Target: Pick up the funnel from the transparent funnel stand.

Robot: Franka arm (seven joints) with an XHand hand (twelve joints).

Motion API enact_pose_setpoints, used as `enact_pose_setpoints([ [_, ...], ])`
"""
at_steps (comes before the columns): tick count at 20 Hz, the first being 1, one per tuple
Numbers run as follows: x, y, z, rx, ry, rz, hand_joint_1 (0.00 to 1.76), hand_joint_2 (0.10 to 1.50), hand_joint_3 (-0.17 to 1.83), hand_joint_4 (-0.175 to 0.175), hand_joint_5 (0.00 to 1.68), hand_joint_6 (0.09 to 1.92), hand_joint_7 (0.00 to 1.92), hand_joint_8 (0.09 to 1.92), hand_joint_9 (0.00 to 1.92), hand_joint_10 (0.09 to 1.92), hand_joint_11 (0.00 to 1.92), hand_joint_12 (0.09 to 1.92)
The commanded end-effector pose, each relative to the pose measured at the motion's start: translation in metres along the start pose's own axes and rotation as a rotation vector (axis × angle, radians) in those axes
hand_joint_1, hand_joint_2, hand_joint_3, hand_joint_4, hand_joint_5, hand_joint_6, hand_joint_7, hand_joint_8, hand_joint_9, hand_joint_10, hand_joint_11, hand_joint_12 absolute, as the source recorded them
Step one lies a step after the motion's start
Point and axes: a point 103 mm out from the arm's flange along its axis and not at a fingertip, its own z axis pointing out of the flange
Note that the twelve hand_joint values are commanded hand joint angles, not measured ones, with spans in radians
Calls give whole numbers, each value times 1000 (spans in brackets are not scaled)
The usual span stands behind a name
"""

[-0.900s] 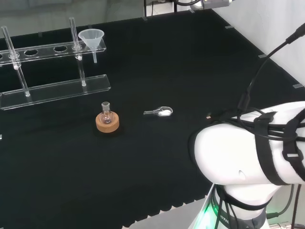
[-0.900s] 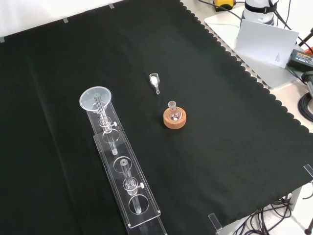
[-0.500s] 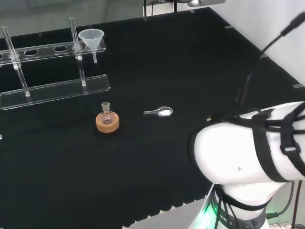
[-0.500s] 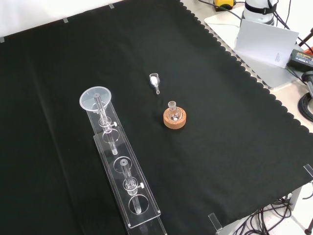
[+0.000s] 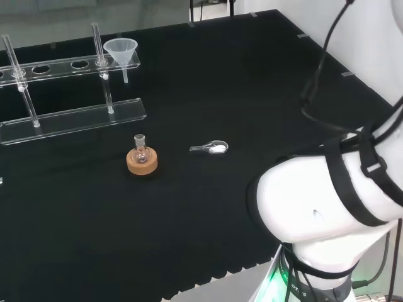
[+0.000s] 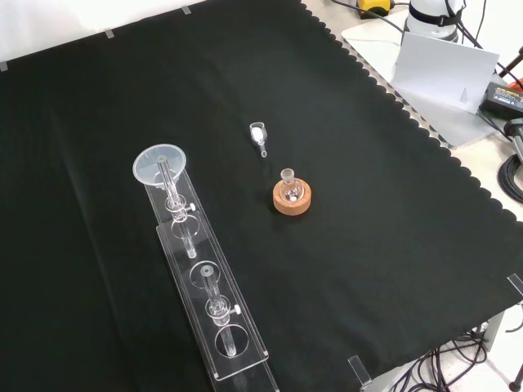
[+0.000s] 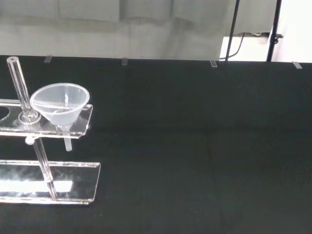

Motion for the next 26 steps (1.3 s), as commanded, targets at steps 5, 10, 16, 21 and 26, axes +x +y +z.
enact_pose_setpoints([
  [5,36,61,5,-3,22,-55,315,610,33,45,0,87,0,87,0,87,0,87],
  [10,42,84,18,12,14,-37,319,616,34,39,0,87,0,87,0,87,0,87],
  [16,50,109,32,13,46,-84,362,641,43,31,0,87,0,87,0,87,0,87],
  [21,56,125,44,13,42,-116,411,666,51,26,0,87,0,87,0,87,6,87],
  [26,68,138,58,33,-8,-91,382,664,17,23,0,87,2,87,0,87,13,224],
])
